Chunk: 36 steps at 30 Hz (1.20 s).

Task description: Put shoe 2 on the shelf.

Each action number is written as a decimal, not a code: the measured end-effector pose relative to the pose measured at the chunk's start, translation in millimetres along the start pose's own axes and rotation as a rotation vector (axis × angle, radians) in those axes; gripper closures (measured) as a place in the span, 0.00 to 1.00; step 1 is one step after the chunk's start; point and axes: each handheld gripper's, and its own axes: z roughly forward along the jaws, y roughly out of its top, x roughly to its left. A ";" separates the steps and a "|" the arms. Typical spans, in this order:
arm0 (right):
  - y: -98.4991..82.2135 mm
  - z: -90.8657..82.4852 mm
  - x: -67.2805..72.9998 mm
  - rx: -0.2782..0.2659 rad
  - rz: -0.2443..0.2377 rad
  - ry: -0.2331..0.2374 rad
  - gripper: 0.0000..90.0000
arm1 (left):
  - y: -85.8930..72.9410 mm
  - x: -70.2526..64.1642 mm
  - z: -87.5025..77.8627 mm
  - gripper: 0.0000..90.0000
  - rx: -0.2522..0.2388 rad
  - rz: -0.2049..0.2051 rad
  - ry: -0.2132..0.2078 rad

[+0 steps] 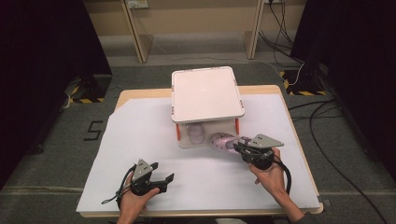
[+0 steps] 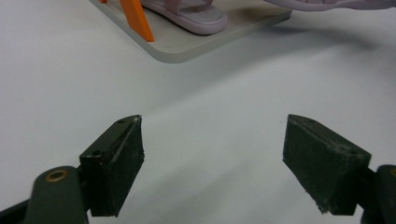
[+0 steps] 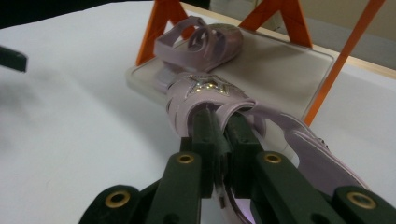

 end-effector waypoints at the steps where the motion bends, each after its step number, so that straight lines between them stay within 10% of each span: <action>1: 1.9 2.9 0.1 -0.001 -0.001 -0.013 0.94 | -0.1 -0.4 0.1 0.22 0.002 -0.001 -0.003; 17: 23.2 65.3 2.5 0.005 0.065 -0.194 0.92 | 0.4 -2.2 1.0 0.22 0.005 0.008 -0.013; 26: 22.4 81.1 20.9 0.020 0.130 -0.128 0.67 | 0.2 -3.0 0.9 0.22 0.007 0.009 -0.016; 36: 37.9 43.6 29.7 0.012 0.096 -0.015 0.53 | 0.0 -3.9 0.7 0.22 0.007 0.011 -0.013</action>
